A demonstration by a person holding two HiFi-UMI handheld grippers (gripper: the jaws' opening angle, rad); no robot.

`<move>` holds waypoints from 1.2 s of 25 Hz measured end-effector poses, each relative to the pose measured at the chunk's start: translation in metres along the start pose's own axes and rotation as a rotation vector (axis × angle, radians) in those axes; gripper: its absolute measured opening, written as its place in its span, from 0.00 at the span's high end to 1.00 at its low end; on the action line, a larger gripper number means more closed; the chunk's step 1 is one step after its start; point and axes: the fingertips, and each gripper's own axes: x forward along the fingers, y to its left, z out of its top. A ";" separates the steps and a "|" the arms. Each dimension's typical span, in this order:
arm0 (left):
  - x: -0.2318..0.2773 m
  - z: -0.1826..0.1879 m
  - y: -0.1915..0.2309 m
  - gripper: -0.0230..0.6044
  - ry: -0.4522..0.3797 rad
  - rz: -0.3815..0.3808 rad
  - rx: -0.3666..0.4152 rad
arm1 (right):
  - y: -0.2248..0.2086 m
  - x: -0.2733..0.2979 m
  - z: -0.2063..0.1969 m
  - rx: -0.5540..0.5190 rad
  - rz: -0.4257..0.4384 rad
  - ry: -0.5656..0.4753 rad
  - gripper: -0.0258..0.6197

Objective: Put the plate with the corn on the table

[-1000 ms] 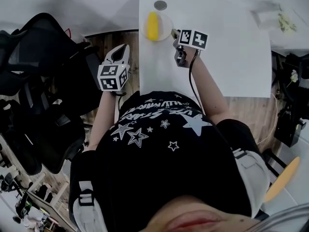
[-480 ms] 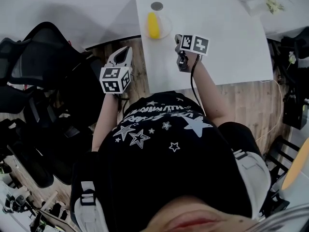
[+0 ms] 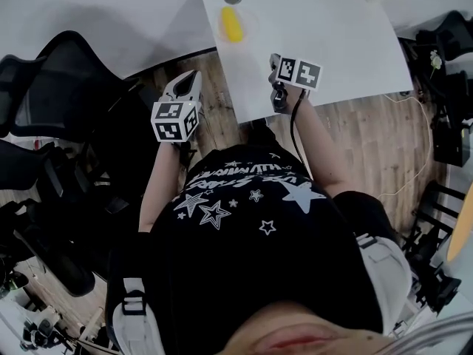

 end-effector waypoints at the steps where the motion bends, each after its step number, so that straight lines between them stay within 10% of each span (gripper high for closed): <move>1: -0.005 -0.002 -0.002 0.95 0.000 -0.010 0.004 | 0.003 -0.006 -0.006 0.005 -0.002 -0.007 0.95; 13: -0.046 -0.023 -0.015 0.95 0.035 -0.153 0.036 | 0.059 -0.081 -0.053 -0.028 -0.003 -0.176 0.95; 30: -0.058 -0.076 -0.068 0.95 0.120 -0.199 -0.033 | 0.031 -0.127 -0.112 -0.004 -0.024 -0.138 0.95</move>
